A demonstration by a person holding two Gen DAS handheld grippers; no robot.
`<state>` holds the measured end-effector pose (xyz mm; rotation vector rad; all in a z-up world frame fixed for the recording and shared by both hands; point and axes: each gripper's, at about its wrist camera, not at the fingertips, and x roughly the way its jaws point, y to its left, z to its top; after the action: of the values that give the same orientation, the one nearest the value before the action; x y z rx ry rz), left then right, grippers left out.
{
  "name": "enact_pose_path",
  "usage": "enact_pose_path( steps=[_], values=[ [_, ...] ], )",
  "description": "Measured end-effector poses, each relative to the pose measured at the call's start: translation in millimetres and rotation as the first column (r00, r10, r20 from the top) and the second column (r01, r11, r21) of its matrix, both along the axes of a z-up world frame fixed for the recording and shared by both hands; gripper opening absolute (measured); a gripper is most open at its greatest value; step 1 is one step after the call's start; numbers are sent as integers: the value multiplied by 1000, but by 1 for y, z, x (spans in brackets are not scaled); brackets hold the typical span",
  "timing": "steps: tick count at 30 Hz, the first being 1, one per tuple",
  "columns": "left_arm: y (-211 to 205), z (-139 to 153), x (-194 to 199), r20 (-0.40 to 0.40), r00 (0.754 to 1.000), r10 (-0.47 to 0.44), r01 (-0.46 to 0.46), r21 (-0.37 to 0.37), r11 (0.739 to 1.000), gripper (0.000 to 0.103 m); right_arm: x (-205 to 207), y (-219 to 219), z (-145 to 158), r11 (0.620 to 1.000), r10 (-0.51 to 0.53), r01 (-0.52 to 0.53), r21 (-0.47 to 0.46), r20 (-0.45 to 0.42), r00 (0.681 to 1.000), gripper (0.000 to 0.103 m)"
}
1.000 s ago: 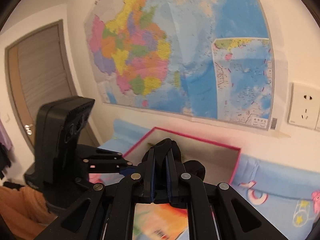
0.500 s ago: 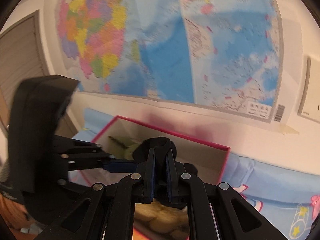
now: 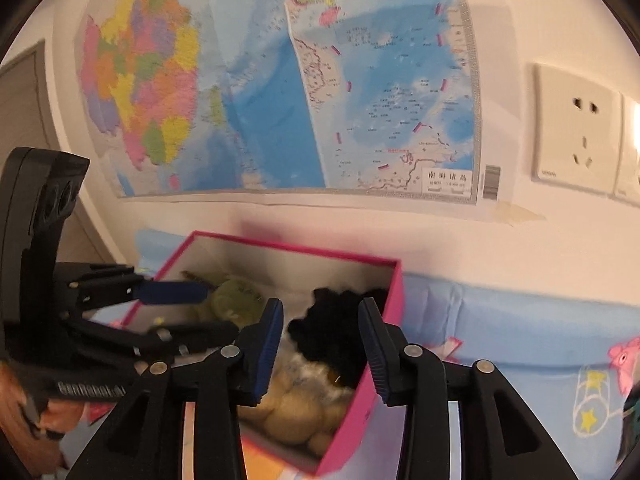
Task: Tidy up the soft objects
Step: 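Move the right gripper to the blue plaid scrunchie and close it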
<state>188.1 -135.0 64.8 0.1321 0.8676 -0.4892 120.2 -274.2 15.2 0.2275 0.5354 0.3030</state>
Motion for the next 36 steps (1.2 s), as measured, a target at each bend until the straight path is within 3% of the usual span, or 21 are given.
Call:
enact_pose_path(
  steps=[5, 10, 17, 23, 32, 36],
  values=[
    [8, 14, -48, 80, 993, -84, 87, -41, 995, 55, -57, -7, 2, 997, 68, -69, 32, 31, 997, 47],
    [14, 9, -98, 95, 972, -214, 221, -67, 973, 56, -104, -4, -10, 990, 133, -133, 45, 20, 991, 57],
    [7, -31, -136, 28, 957, -290, 291, -72, 954, 60, -149, 21, -65, 984, 172, -176, -13, -137, 975, 57],
    [12, -59, -151, -60, 955, -292, 285, -107, 953, 60, -158, 35, -105, 982, 183, -190, -4, -240, 953, 57],
    [11, -88, -167, -142, 947, -289, 273, -122, 954, 60, -153, 36, -121, 985, 170, -171, 20, -270, 948, 56],
    [9, -96, -171, -166, 940, -299, 279, -132, 951, 60, -149, 41, -125, 984, 175, -178, 16, -281, 944, 45]
  ],
)
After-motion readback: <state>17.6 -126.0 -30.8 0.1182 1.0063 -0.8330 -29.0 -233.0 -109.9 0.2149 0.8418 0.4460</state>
